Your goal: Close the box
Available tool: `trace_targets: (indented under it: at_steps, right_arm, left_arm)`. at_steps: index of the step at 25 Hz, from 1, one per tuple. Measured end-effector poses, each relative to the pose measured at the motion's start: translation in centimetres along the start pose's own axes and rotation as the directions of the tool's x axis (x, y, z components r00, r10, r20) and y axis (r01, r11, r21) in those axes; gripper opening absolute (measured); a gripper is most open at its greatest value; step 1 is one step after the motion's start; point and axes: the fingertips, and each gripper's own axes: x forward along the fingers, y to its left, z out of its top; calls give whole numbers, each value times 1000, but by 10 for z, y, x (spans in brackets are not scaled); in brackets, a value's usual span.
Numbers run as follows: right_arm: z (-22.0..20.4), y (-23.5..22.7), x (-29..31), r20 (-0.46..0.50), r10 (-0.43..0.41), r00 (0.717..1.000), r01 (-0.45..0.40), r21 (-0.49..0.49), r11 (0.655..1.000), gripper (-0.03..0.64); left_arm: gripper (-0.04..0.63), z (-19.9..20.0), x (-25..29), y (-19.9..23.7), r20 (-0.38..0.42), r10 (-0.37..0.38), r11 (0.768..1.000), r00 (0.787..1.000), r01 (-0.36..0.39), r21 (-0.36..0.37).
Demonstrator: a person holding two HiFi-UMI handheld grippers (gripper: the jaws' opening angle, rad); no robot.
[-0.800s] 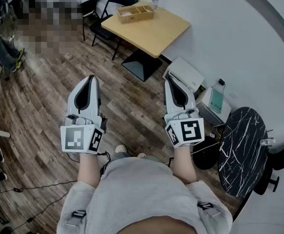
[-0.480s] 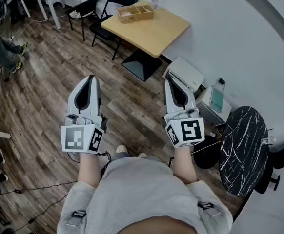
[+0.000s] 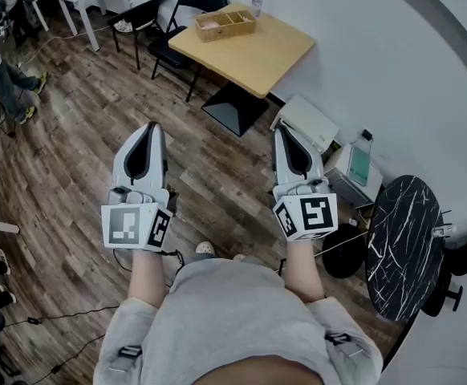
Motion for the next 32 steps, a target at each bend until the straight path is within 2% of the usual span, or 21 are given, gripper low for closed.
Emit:
trace_targets:
  at_steps: [8, 15, 22, 32]
  right_arm:
    - [-3, 15, 17, 1, -25, 1000, 25, -6, 1000, 12]
    - [-12, 5, 31, -7, -41, 999, 41, 4, 999, 11]
    - [-23, -21, 80, 12, -23, 1000, 23, 18, 1000, 12]
    - [-27, -69, 170, 41, 16, 999, -17, 16, 1000, 11]
  left_arm:
    - [60, -8, 10, 23, -28, -33, 999, 999, 34, 14]
    - [60, -15, 27, 27, -29, -47, 999, 998, 47, 8]
    - [60, -25, 71, 42, -23, -22, 999, 999, 23, 30]
    - [60, -33, 163, 63, 7, 12, 999, 1000, -12, 43]
